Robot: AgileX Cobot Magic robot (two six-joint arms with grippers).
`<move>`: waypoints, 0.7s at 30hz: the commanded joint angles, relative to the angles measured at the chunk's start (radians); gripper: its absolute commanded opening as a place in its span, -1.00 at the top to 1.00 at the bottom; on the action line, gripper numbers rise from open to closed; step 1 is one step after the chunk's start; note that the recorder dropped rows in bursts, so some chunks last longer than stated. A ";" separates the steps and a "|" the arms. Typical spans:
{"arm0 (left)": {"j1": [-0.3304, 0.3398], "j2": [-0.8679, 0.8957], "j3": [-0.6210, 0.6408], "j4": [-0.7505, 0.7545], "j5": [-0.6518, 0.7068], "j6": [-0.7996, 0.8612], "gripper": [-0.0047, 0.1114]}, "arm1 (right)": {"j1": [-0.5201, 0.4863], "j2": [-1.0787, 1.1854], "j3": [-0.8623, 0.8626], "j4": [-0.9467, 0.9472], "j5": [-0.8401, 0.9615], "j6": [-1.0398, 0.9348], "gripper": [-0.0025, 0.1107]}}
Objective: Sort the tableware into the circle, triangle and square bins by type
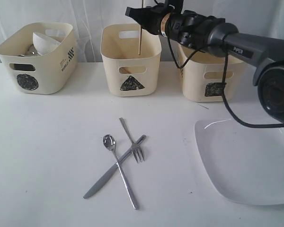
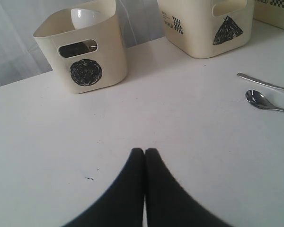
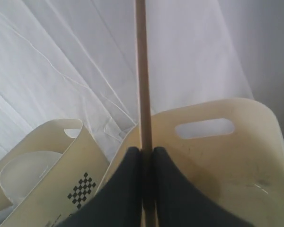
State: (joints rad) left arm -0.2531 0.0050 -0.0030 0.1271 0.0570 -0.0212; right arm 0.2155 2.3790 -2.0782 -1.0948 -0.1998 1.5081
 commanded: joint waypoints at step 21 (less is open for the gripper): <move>-0.005 -0.005 0.003 -0.007 -0.004 -0.002 0.92 | 0.030 -0.009 -0.005 -0.194 0.019 0.030 0.41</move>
State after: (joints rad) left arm -0.2531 0.0050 -0.0030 0.1271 0.0570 -0.0212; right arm 0.2317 2.4375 -2.1532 -1.1856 -0.1743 1.4648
